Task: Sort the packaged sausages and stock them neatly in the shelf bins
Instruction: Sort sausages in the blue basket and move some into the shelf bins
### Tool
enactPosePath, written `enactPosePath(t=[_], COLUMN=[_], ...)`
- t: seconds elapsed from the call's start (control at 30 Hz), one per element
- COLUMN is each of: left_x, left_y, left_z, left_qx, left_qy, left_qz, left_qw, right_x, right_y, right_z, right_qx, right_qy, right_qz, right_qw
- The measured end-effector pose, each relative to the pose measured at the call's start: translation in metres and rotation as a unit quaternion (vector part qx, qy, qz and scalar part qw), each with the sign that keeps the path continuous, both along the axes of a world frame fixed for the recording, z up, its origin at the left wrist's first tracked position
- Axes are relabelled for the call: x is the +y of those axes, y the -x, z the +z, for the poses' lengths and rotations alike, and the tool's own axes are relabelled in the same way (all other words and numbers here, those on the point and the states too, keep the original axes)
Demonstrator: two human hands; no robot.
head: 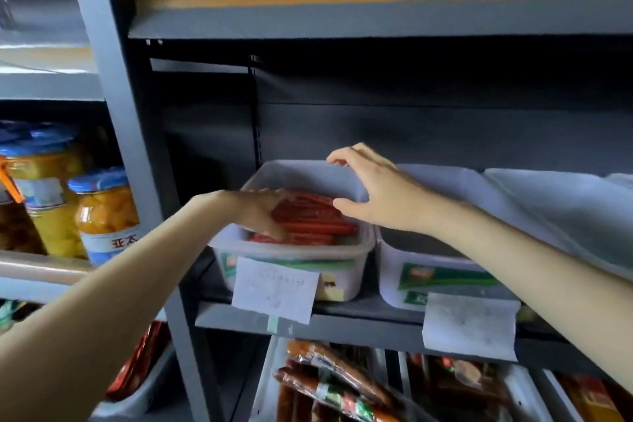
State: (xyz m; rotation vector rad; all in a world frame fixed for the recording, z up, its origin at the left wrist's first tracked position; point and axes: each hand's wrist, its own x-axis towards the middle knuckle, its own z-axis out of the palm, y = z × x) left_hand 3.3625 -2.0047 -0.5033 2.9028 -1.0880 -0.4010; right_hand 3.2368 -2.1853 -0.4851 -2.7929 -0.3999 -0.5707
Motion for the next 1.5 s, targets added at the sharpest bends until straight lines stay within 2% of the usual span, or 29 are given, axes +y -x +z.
enactPosePath(t=[0.07,0.13,0.27,0.47,0.67,0.83,1.0,1.2,1.27,1.37,1.5], left_x=[-0.001,0.000,-0.005,-0.014,-0.011,-0.015,-0.012,-0.007,-0.007,-0.005,-0.007], left_y=[-0.015,-0.024,-0.035,-0.051,-0.053,-0.048,-0.045,-0.039,-0.038,-0.045,-0.052], left_z=[-0.009,-0.016,-0.024,-0.040,-0.043,-0.044,-0.042,-0.042,-0.042,-0.047,-0.048], left_qx=[0.060,0.078,0.096,0.021,0.032,-0.039,-0.045,-0.061,-0.064,-0.052,-0.051], left_qy=[-0.031,-0.048,-0.027,-0.027,-0.006,-0.028,-0.042,-0.041,-0.043,-0.047,-0.040], left_qz=[-0.012,-0.008,-0.014,-0.038,-0.037,-0.058,-0.038,-0.027,-0.025,-0.010,-0.016], left_qw=[0.998,0.996,0.995,0.999,0.999,0.997,0.997,0.997,0.997,0.998,0.998], right_x=[-0.004,-0.008,-0.010,-0.004,-0.011,0.003,0.010,0.021,0.022,0.025,0.023], right_y=[-0.024,-0.046,-0.092,-0.148,-0.184,-0.171,-0.167,-0.158,-0.151,-0.141,-0.140], right_z=[-0.005,-0.014,-0.020,-0.029,-0.042,-0.041,-0.042,-0.043,-0.045,-0.042,-0.023], right_qx=[0.048,0.096,0.179,0.295,0.381,0.365,0.383,0.364,0.323,0.198,0.062], right_qy=[0.021,0.053,0.139,0.187,0.170,0.206,0.236,0.276,0.289,0.318,0.454], right_qz=[-0.016,-0.020,-0.054,-0.106,-0.101,-0.124,-0.123,-0.128,-0.137,-0.133,-0.118], right_qw=[0.999,0.994,0.972,0.931,0.903,0.900,0.885,0.881,0.890,0.918,0.881])
